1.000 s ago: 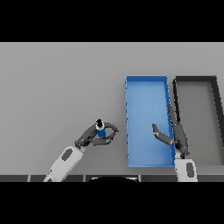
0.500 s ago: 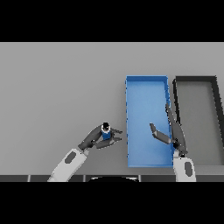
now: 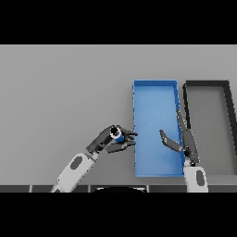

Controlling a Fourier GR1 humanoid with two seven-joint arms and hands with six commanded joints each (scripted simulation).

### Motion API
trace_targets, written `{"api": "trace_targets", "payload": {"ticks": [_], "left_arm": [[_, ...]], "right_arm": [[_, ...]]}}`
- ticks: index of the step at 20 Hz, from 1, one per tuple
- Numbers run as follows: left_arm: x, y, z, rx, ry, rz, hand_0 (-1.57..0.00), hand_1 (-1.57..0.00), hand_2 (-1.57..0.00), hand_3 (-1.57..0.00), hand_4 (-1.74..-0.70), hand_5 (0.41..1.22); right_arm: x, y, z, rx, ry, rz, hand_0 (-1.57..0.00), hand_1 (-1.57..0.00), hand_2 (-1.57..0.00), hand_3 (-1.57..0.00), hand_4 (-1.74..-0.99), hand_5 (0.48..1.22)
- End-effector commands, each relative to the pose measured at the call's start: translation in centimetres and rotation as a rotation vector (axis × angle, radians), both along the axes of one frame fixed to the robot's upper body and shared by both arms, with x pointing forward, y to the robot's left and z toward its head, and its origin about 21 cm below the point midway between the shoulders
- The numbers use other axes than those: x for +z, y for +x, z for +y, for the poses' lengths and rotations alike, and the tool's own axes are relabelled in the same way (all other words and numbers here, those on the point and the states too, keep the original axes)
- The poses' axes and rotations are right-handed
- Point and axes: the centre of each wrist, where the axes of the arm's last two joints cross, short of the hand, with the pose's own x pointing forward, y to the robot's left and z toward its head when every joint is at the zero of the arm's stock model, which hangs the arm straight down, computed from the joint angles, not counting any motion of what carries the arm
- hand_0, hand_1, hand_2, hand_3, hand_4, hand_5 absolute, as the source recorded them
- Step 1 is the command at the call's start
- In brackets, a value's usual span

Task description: Pick up the blue pipe and place it into the blue bin.

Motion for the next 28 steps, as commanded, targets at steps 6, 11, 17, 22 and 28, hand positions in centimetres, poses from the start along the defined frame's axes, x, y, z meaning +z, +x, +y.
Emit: {"api": "trace_targets", "payload": {"ticks": [6,11,17,22,28], "left_arm": [[0.9,0.0,-0.7,-0.018,0.040,0.012,-1.57,-1.57,-1.57,-1.57,-1.47,1.220],[0.6,0.3,-0.4,-0.018,0.052,0.009,-1.57,-1.57,-1.57,-1.57,-1.47,1.220],[0.8,0.2,-0.8,-0.041,0.035,0.003,-1.57,-1.57,-1.57,-1.57,-1.47,1.221],[0.7,0.0,-0.4,-0.049,0.041,0.004,-1.57,-1.57,-1.57,-1.57,-1.47,1.221],[1.2,0.1,-0.2,-0.035,0.069,0.000,-1.57,-1.57,-1.57,-1.57,-1.47,1.221]], "right_arm": [[-0.1,-0.2,-0.7,-0.012,-0.012,-0.016,0.00,0.00,0.00,0.00,-1.145,0.643],[0.9,-2.3,-0.4,-0.062,-0.065,-0.064,0.00,0.00,0.00,0.00,-1.188,0.643],[4.0,-2.6,-0.5,0.125,0.133,-0.096,0.00,-0.02,-0.09,0.00,-1.202,0.624],[10.4,-0.5,0.3,0.431,0.152,-0.047,0.00,-0.01,-0.11,0.00,-1.237,0.577],[15.4,1.1,3.7,0.659,0.005,-0.055,0.00,0.00,-0.07,0.00,-1.291,0.558]]}}
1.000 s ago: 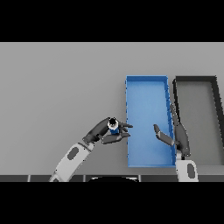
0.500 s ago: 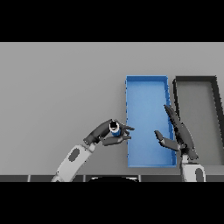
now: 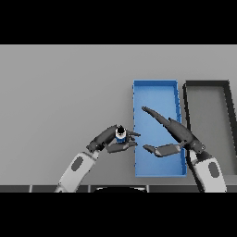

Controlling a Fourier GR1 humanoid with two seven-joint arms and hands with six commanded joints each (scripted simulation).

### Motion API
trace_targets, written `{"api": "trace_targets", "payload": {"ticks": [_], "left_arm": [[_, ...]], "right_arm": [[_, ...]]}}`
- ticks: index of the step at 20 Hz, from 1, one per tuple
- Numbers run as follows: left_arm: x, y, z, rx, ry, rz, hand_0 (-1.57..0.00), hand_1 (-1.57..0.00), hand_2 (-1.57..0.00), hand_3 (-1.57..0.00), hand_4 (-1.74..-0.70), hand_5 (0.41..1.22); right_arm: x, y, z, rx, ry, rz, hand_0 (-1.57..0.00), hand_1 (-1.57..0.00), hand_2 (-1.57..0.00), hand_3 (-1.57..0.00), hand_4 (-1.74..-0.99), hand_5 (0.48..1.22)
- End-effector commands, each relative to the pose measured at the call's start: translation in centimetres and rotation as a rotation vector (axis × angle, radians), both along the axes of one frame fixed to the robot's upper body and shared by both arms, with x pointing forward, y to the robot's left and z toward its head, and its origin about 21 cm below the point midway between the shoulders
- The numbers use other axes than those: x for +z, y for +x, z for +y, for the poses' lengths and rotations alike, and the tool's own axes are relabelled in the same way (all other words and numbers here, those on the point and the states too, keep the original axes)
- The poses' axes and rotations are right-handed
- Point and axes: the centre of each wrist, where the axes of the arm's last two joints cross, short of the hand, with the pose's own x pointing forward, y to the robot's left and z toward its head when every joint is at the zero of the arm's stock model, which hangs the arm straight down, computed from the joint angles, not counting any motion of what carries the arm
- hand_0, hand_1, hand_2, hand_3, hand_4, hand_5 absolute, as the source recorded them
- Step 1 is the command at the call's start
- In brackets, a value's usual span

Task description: Pick up the blue pipe and place it into the blue bin.

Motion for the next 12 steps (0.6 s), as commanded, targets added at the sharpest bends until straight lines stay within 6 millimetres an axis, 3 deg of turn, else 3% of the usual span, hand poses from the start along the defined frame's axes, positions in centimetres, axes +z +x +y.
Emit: {"api": "trace_targets", "payload": {"ticks": [1,5,12], "left_arm": [[0.0,0.0,0.1,0.003,0.008,0.003,-1.57,-1.57,-1.57,-1.57,-1.47,1.221],[0.0,0.6,-0.2,-0.006,-0.010,0.001,-1.57,-1.57,-1.57,-1.57,-1.47,1.221],[-0.3,0.7,-0.1,-0.034,-0.021,0.025,-1.57,-1.57,-1.57,-1.57,-1.47,1.221]], "right_arm": [[0.2,0.2,0.9,0.033,-0.011,-0.001,0.00,0.00,-0.05,0.00,-1.296,0.556],[1.3,0.5,3.7,0.165,-0.036,0.003,0.00,0.00,-0.04,0.00,-1.294,0.560],[2.7,2.4,7.9,0.261,-0.122,-0.024,-0.01,-0.02,-0.07,0.00,-1.209,0.534]]}}
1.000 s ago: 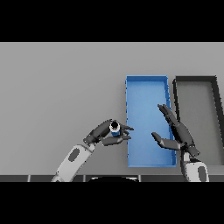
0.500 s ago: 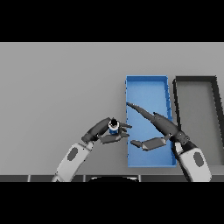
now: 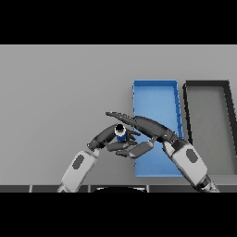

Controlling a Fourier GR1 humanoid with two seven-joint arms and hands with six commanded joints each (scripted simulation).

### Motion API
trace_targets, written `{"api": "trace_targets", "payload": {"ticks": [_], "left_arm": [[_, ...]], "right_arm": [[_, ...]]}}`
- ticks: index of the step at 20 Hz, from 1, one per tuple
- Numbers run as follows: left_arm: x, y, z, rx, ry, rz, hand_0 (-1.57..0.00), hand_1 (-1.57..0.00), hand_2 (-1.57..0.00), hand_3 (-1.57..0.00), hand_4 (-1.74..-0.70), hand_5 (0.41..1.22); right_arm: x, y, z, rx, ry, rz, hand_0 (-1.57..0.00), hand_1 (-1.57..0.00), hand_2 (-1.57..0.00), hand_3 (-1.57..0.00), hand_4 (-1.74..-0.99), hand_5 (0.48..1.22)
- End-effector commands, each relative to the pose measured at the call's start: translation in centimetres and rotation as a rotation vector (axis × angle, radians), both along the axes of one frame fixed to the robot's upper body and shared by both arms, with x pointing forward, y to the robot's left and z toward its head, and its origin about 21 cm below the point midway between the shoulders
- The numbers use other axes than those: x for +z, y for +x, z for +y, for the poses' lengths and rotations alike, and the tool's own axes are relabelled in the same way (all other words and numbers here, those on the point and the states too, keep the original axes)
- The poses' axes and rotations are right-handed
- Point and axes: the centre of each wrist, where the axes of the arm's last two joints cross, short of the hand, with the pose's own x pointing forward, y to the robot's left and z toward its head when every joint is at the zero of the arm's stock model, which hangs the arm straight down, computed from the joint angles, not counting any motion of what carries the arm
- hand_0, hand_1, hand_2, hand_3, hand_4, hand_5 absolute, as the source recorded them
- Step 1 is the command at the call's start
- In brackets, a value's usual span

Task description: Pick up the blue pipe and place it into the blue bin.

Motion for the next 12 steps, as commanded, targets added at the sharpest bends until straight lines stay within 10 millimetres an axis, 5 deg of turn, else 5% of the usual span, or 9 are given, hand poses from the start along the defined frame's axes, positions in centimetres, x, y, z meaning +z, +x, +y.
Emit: {"api": "trace_targets", "payload": {"ticks": [1,4,6,10,12], "left_arm": [[0.0,0.1,0.2,0.011,0.005,-0.007,-1.57,-1.57,-1.57,-1.57,-1.47,1.221],[0.2,-0.1,-0.2,0.008,0.019,-0.010,-1.57,-1.57,-1.57,-1.57,-1.47,1.221],[0.3,0.1,0.1,0.025,0.044,-0.002,-1.57,-1.57,-1.57,-1.57,-1.46,1.221],[0.1,0.1,0.1,0.027,0.090,0.016,-1.57,-1.57,-1.57,-1.57,-1.62,1.221],[0.1,-0.1,0.0,0.027,0.078,0.028,-1.57,-1.57,-1.57,-1.51,-1.66,1.221]], "right_arm": [[0.0,0.2,0.3,0.012,-0.017,0.008,-0.02,-0.03,-0.08,0.00,-1.196,0.526],[0.1,1.3,1.8,0.039,-0.042,0.015,-0.03,-0.06,-0.11,-0.01,-1.192,0.507],[0.2,1.8,2.5,0.055,-0.062,0.015,-0.17,-0.22,-0.26,-0.13,-1.233,0.487],[0.2,2.3,3.4,0.089,-0.044,0.016,-0.88,-0.88,-0.91,-0.76,-1.467,0.518],[-0.3,1.9,3.7,0.120,-0.015,0.034,-1.13,-1.13,-1.15,-0.95,-1.551,0.596]]}}
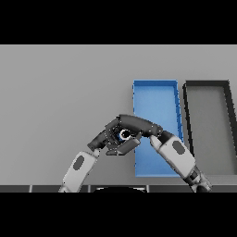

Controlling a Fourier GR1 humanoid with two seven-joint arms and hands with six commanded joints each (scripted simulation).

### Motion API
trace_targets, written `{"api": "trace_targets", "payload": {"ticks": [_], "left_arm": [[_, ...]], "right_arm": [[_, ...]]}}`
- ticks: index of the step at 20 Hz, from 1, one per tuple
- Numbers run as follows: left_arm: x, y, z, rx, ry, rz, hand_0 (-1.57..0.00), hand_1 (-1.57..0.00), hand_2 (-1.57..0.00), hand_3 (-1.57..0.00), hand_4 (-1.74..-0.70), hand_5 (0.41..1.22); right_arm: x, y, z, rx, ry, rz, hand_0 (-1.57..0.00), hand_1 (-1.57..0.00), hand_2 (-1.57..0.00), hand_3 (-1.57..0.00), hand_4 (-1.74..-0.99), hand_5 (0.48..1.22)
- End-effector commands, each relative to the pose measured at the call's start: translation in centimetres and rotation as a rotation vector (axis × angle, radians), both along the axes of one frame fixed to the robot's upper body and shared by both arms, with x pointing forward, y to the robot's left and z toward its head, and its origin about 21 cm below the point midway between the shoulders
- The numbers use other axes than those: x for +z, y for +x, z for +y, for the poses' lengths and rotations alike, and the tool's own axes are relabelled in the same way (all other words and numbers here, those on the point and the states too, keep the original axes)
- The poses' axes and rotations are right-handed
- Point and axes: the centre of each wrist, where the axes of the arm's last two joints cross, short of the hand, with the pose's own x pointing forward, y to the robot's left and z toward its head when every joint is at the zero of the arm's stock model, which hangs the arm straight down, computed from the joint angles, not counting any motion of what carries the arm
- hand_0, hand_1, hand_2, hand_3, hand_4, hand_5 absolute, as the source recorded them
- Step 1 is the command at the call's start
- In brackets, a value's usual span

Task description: Pick up the blue pipe and place it into the blue bin.

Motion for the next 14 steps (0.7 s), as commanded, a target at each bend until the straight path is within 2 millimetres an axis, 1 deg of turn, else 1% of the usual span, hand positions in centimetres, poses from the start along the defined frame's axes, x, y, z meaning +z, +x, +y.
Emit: {"api": "trace_targets", "payload": {"ticks": [1,2,3,4,5,6,7,9,10,11,12,13,14], "left_arm": [[-0.01,0.04,0.08,-0.005,-0.029,0.007,-1.57,-1.57,-1.57,-1.52,-1.68,1.221],[0.11,0.18,0.02,-0.012,-0.068,0.007,-1.57,-1.57,-1.57,-1.53,-1.69,1.221],[0.03,0.07,-0.02,-0.022,-0.084,0.006,-1.57,-1.57,-1.57,-1.50,-1.70,1.221],[0.08,0.17,-0.07,-0.026,-0.083,0.010,-1.57,-1.57,-1.57,-1.49,-1.71,1.221],[-0.02,0.14,0.07,-0.029,-0.089,0.010,-1.57,-1.57,-1.57,-1.46,-1.71,1.221],[0.16,0.12,-0.07,-0.033,-0.089,0.009,-1.57,-1.57,-1.57,-1.44,-1.72,1.221],[0.19,0.23,-0.49,-0.032,-0.098,0.002,-1.57,-1.57,-1.57,-1.44,-1.72,1.221],[-0.01,-0.12,-0.19,-0.022,-0.097,-0.004,-1.57,-1.57,-1.57,-1.43,-1.73,1.221],[-0.01,0.28,0.00,-0.020,-0.088,-0.012,-1.57,-1.57,-1.57,-1.43,-1.73,1.221],[0.02,0.16,0.10,-0.022,-0.084,-0.024,-1.57,-1.57,-1.57,-1.43,-1.73,1.221],[0.04,0.08,0.36,-0.006,-0.075,-0.019,-1.57,-1.57,-1.57,-1.42,-1.73,1.221],[0.15,0.08,0.40,0.002,-0.076,-0.032,-1.57,-1.57,-1.57,-1.42,-1.73,1.221],[0.24,-0.10,0.12,0.019,-0.073,-0.063,-1.57,-1.57,-1.57,-1.45,-1.72,1.221]], "right_arm": [[-0.22,-0.32,0.22,0.003,0.025,0.007,-1.22,-1.22,-1.23,-1.02,-1.581,0.650],[-0.16,-0.19,0.41,0.002,0.037,0.019,-1.29,-1.29,-1.30,-1.10,-1.606,0.765],[-0.36,-0.28,0.34,0.009,0.035,0.024,-1.34,-1.34,-1.35,-1.19,-1.628,0.856],[-0.41,-0.26,0.44,0.011,0.034,0.017,-1.39,-1.39,-1.40,-1.25,-1.648,0.929],[-0.37,-0.26,0.32,0.005,0.029,0.010,-1.43,-1.43,-1.43,-1.30,-1.665,0.987],[-0.42,-0.68,0.22,0.011,0.039,-0.001,-1.45,-1.45,-1.46,-1.36,-1.680,1.034],[-0.22,-0.55,0.34,0.014,0.045,-0.017,-1.48,-1.48,-1.48,-1.40,-1.692,1.071],[-0.54,-0.66,0.73,0.018,0.057,-0.018,-1.51,-1.51,-1.51,-1.46,-1.710,1.125],[-0.75,-0.61,0.69,0.010,0.073,-0.008,-1.52,-1.52,-1.53,-1.48,-1.716,1.144],[-0.81,-0.90,0.58,0.009,0.085,-0.008,-1.53,-1.53,-1.53,-1.50,-1.721,1.160],[-0.71,-0.47,0.41,-0.008,0.083,-0.001,-1.54,-1.54,-1.54,-1.52,-1.725,1.172],[-0.91,-0.58,0.71,-0.006,0.108,-0.014,-1.55,-1.55,-1.55,-1.53,-1.728,1.182],[-0.88,-0.61,0.68,-0.003,0.123,-0.024,-1.55,-1.55,-1.55,-1.54,-1.731,1.190]]}}
